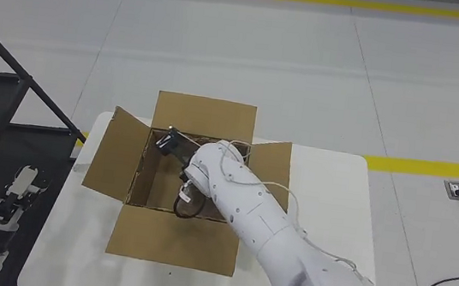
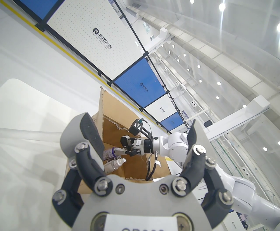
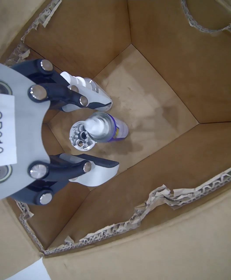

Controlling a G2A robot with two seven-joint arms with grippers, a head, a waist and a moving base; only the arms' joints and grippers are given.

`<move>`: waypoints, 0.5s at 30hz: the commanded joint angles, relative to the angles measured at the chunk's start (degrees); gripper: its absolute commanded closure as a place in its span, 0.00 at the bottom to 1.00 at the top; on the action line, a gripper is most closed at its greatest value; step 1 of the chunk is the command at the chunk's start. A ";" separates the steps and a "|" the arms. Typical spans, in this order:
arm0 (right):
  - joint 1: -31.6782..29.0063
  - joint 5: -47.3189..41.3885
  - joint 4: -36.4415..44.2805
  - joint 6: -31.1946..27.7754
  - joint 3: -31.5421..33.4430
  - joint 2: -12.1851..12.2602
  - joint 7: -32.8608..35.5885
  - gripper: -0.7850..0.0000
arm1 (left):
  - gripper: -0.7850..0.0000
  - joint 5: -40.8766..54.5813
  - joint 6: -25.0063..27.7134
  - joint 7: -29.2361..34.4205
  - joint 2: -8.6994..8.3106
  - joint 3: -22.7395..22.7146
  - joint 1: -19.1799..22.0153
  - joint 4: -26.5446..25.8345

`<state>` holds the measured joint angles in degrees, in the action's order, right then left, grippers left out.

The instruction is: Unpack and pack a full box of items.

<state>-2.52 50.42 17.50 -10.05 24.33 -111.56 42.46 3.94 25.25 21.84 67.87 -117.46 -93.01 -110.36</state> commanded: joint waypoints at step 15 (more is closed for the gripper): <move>6.58 -6.70 -0.05 -12.58 6.80 1.66 -4.13 0.08 | 0.00 0.00 0.00 0.00 0.00 0.00 0.00 0.00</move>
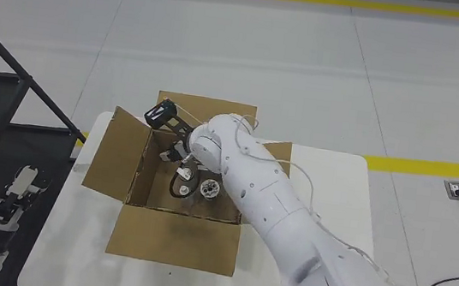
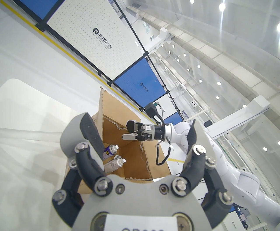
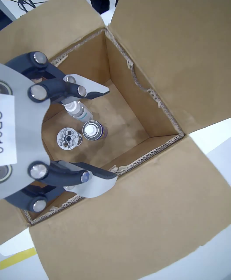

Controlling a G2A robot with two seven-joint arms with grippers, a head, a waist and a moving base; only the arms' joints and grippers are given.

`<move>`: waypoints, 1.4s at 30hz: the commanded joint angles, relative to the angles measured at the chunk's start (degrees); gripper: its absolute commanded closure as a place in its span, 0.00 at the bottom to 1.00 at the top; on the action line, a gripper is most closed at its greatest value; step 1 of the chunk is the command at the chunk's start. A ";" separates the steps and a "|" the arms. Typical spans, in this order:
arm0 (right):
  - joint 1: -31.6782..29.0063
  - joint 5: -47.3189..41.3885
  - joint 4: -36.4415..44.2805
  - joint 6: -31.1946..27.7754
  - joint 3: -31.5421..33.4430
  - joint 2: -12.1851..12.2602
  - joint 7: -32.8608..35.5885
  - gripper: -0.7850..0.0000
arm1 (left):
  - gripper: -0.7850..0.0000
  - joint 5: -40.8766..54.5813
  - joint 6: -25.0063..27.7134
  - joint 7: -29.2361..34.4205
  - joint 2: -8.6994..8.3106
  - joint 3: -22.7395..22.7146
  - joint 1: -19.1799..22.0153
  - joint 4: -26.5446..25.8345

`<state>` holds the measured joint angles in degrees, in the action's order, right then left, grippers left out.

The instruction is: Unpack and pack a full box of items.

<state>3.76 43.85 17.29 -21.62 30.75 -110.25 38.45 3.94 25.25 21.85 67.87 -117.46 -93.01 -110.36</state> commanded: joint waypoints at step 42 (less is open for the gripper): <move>-48.77 7.05 75.69 14.26 54.20 29.07 29.73 0.00 | 0.00 0.00 0.00 0.00 0.00 0.00 0.00 0.00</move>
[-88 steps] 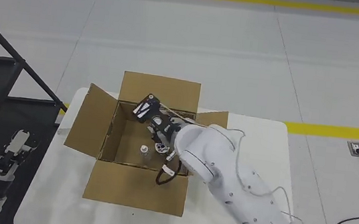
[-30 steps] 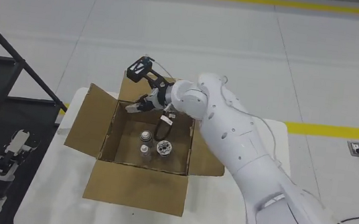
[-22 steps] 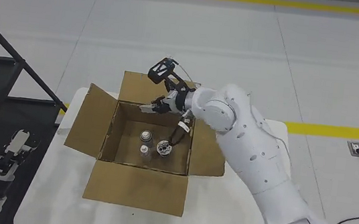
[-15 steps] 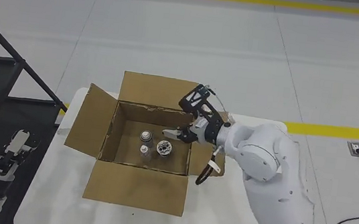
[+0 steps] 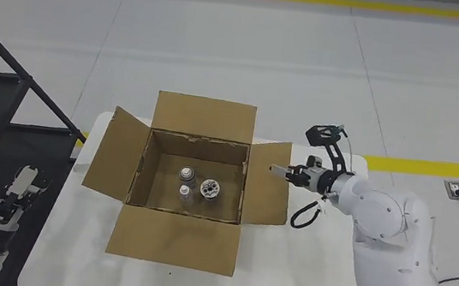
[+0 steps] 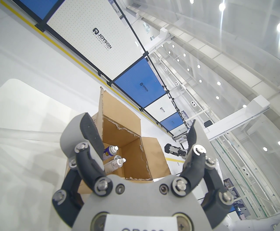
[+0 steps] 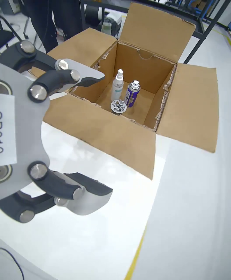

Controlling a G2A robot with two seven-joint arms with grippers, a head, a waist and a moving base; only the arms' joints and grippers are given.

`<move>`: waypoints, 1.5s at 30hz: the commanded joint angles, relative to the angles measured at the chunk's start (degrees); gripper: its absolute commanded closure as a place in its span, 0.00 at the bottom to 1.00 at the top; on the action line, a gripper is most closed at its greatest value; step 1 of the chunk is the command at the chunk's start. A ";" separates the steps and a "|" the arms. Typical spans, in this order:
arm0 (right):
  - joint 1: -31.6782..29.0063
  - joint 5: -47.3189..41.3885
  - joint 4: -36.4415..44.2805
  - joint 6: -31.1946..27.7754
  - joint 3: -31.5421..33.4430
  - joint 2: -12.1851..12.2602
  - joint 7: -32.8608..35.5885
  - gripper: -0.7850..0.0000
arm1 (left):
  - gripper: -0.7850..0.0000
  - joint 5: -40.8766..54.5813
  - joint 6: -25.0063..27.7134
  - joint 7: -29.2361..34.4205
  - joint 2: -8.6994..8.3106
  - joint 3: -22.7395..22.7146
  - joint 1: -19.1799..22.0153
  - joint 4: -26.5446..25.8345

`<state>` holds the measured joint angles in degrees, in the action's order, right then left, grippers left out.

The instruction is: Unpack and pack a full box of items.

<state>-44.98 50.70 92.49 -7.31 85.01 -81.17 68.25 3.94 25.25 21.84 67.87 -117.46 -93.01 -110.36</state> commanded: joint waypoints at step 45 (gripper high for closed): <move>4.96 -15.81 -9.59 11.07 1.56 3.87 10.79 1.00 | 0.00 0.00 0.00 0.00 0.00 0.00 0.00 0.00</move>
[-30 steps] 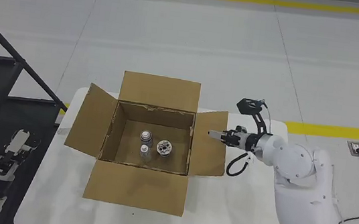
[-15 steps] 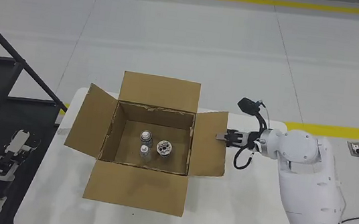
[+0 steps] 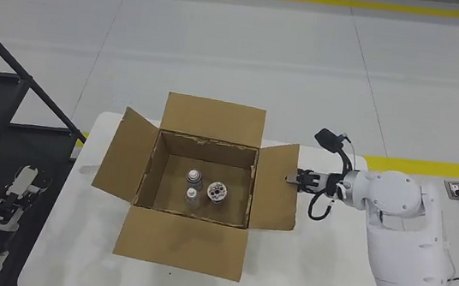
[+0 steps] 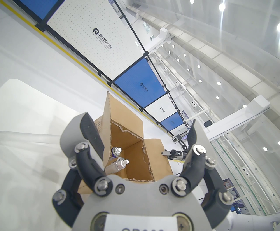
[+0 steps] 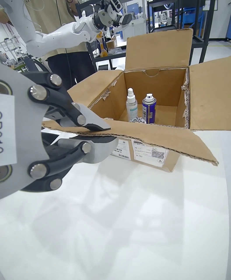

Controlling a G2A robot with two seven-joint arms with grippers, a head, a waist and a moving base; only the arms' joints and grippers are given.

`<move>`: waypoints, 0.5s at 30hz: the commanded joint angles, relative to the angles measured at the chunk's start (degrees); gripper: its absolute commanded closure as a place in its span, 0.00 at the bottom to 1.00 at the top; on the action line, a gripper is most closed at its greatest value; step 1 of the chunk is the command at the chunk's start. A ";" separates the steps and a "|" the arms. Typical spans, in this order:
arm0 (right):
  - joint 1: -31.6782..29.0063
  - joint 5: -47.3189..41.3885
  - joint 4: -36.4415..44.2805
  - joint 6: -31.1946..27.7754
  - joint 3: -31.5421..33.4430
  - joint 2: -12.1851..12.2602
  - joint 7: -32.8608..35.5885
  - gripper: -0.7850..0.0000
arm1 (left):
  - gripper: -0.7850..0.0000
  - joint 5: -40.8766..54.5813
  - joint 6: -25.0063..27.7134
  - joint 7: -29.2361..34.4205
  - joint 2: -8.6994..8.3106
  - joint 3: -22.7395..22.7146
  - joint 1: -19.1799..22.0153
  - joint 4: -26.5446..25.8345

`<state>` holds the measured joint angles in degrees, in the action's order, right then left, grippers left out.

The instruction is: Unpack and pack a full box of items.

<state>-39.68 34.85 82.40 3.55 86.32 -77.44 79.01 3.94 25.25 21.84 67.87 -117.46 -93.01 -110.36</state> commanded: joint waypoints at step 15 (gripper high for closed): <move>-6.48 -6.30 6.67 -1.28 3.18 2.22 -0.63 0.00 | 0.00 -3.64 -0.60 -1.25 -0.02 0.46 0.42 -0.01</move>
<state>-45.92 29.61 88.98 2.82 89.55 -75.27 78.71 2.40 24.80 21.05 67.87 -117.22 -92.77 -110.43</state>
